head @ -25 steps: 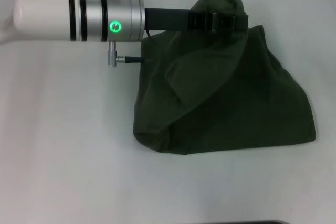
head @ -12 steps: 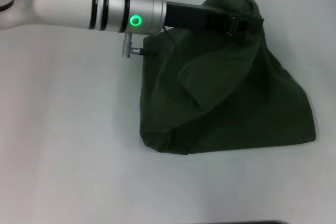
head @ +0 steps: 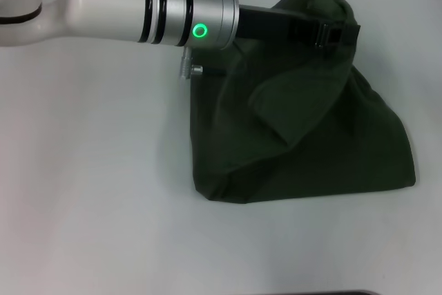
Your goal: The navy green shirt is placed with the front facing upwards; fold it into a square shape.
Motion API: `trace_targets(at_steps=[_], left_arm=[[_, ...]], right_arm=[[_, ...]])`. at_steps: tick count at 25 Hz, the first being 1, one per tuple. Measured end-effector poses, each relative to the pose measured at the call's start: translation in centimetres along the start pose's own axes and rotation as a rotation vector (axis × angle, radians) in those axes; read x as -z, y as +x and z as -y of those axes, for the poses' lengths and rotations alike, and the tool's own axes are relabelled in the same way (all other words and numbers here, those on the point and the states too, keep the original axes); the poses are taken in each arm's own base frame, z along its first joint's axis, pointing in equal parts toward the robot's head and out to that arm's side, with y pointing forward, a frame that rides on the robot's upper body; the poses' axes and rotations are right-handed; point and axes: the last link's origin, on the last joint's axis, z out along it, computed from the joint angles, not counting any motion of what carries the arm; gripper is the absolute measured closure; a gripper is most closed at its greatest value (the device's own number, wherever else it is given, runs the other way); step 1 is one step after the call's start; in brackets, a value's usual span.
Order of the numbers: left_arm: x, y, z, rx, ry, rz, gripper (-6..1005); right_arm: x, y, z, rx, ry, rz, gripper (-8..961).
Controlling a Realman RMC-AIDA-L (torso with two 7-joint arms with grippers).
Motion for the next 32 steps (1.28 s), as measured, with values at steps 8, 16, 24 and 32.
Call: trace_targets(at_steps=[8, 16, 24, 32], left_arm=[[-0.9, -0.3, -0.6, -0.024, -0.006, 0.042, 935], [-0.6, 0.3, -0.5, -0.011, 0.007, -0.015, 655], [2.6, 1.1, 0.6, -0.030, 0.072, -0.159, 328], [6.2, 0.6, 1.3, -0.060, 0.058, -0.255, 126]], right_arm=[[0.1, 0.0, 0.0, 0.000, 0.003, 0.000, 41], [0.1, 0.0, 0.0, 0.002, 0.002, 0.001, 42], [-0.1, -0.2, 0.2, 0.030, 0.010, -0.056, 41], [-0.9, 0.2, 1.9, -0.078, 0.136, -0.227, 42]])
